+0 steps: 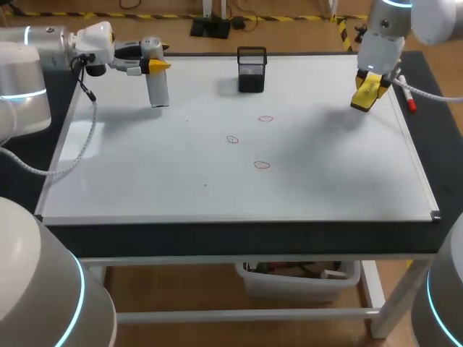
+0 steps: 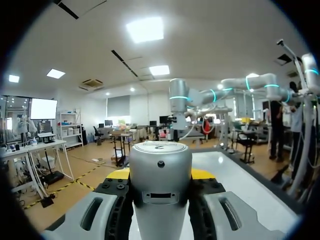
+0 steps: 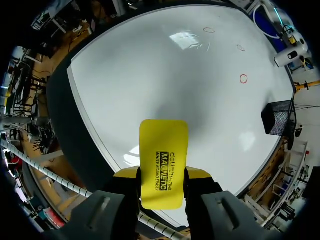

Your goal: Pick up the inspection probe, press it on each red-marked spot on the whiteboard one by one, put down the probe, pick up the eraser, and wipe off all the red marks.

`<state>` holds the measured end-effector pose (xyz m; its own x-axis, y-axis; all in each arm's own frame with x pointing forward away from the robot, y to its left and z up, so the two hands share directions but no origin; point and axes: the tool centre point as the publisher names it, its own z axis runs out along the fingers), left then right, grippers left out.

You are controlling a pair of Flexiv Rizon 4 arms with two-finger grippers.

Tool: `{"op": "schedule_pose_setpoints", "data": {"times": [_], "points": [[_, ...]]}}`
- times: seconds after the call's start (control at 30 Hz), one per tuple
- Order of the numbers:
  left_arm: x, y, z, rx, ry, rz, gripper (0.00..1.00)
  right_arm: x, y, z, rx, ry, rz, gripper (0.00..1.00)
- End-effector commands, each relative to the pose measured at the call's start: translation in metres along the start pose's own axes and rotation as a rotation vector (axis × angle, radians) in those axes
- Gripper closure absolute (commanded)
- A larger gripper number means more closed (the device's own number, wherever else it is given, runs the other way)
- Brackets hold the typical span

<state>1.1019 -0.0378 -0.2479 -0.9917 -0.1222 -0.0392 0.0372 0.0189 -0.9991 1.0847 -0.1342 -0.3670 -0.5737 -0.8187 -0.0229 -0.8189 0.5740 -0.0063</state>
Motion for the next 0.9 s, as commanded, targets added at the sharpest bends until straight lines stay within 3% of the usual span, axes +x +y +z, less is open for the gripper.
{"op": "schedule_pose_setpoints", "data": {"times": [0.03,0.33,0.63,0.9], "points": [[0.004,-0.003,0.0,-0.003,-0.025,0.003,1.0,-0.011,0.011,-0.001,-0.009,0.006,-0.029,1.0],[0.004,-0.003,0.0,-0.003,-0.025,0.003,1.0,-0.057,0.076,0.011,-0.025,0.048,-0.217,1.0],[0.004,-0.003,0.0,-0.003,-0.025,0.003,1.0,-0.11,0.149,0.007,-0.053,0.006,-0.434,1.0],[0.004,-0.003,0.0,-0.003,-0.025,0.003,1.0,-0.149,0.192,0.008,-0.099,0.018,-0.557,1.0]]}}
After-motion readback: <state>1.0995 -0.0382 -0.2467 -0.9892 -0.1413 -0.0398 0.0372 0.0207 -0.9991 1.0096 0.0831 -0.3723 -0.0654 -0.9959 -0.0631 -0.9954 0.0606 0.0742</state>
